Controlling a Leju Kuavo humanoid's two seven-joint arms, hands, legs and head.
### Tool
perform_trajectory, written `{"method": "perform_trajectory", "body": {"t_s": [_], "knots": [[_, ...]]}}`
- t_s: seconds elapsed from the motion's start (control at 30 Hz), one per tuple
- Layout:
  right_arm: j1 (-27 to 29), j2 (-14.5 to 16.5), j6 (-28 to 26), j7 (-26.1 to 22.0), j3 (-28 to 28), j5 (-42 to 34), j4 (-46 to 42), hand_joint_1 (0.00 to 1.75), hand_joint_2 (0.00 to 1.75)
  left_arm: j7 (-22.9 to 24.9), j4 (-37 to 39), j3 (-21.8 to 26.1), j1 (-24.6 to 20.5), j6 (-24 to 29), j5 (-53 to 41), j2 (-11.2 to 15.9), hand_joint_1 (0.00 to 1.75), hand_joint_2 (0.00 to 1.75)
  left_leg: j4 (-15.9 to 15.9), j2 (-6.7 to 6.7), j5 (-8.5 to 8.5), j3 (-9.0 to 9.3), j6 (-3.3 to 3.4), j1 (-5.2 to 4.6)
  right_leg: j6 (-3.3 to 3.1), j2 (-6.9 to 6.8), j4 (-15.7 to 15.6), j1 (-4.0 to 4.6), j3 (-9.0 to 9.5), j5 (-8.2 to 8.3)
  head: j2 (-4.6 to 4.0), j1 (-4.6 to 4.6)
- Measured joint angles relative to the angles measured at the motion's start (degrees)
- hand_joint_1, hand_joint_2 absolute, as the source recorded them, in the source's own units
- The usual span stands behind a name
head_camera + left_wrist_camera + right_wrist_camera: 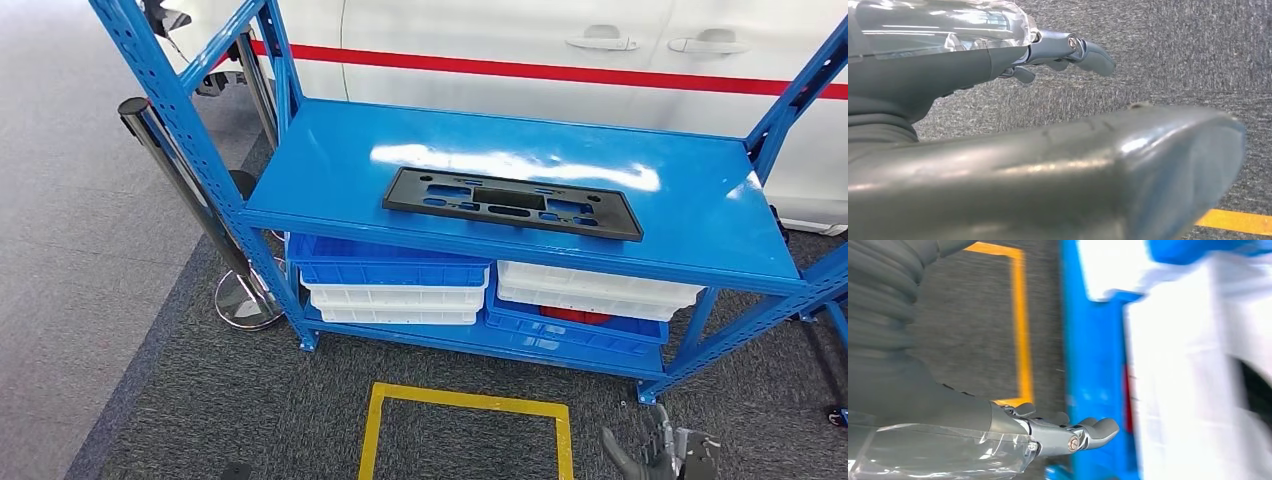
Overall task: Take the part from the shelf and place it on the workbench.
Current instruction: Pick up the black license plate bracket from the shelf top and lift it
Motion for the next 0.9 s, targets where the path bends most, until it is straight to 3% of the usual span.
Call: {"method": "perform_trajectory", "body": {"t_s": [0.43,0.77,0.9], "knots": [[6.12,0.19,4.27,-4.32,-14.24,-0.5,-25.2,0.0,1.75,-0.13,0.58,1.56,-0.4,0.24,-3.4,-0.51,0.0,0.0,0.0,0.0,0.0,-0.01,0.0,0.0,0.0,0.0,-0.02,0.0,-0.01,0.0,0.0,0.0],[10.45,2.14,7.98,-8.11,-23.41,3.25,-44.49,0.0,1.75,0.05,1.05,2.39,-0.82,0.5,-5.9,-0.9,0.0,0.0,0.0,-0.01,-0.01,-0.04,0.01,0.0,0.0,-0.01,-0.04,0.0,-0.01,0.0,0.0,0.0],[12.14,2.45,7.29,-9.3,-24.04,7.42,-50.63,0.0,1.75,0.11,1.26,3.09,-1.01,0.61,-6.7,-1.05,0.0,0.0,0.05,-0.01,-0.07,-0.1,0.09,-0.03,0.05,0.01,-0.08,-0.07,0.0,0.03,0.0,0.0]]}}
